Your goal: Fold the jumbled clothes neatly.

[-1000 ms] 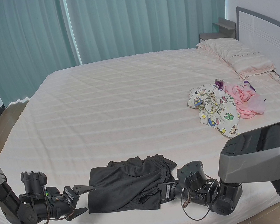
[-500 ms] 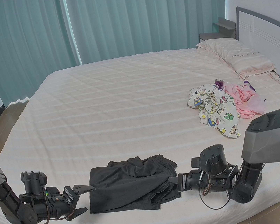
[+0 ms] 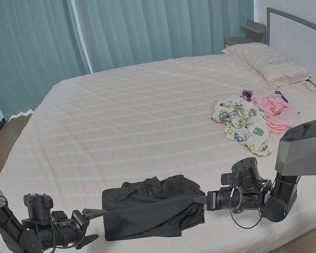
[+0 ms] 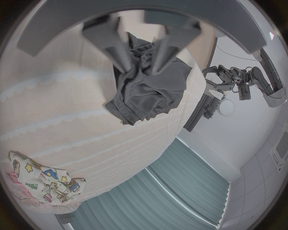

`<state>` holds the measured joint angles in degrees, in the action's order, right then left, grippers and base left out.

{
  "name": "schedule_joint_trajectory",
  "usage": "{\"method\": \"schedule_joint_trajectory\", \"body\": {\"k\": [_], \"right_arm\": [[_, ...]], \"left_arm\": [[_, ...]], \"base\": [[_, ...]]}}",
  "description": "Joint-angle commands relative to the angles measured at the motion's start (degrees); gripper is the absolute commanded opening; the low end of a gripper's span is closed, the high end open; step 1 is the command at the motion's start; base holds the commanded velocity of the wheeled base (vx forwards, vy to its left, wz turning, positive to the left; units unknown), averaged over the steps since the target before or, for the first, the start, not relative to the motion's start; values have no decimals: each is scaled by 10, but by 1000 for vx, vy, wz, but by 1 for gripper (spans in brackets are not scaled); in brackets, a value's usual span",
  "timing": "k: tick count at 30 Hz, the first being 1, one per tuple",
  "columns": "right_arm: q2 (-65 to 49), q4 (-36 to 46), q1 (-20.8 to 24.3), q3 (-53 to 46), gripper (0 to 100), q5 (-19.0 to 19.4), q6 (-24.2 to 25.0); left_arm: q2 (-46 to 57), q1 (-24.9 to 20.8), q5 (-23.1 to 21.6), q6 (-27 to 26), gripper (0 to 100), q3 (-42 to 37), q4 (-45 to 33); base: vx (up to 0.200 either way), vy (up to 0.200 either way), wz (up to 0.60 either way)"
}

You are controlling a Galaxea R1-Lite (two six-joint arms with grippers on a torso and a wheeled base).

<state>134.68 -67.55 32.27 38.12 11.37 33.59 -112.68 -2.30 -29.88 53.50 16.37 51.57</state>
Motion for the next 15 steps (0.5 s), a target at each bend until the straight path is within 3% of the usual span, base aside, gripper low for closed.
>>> {"method": "schedule_joint_trajectory", "body": {"k": [1,9,15], "right_arm": [[13,-2,-3,12,100,-2,-3],[-22,-7,18,-16,100,-4,-3],[-28,-7,88,-45,100,-22,-3]], "left_arm": [[-1,0,0,0,100,0,0],[-1,0,-1,0,100,1,0],[-1,0,-1,2,100,2,0]], "base": [[0,0,0],[0,0,0],[0,0,0]]}}
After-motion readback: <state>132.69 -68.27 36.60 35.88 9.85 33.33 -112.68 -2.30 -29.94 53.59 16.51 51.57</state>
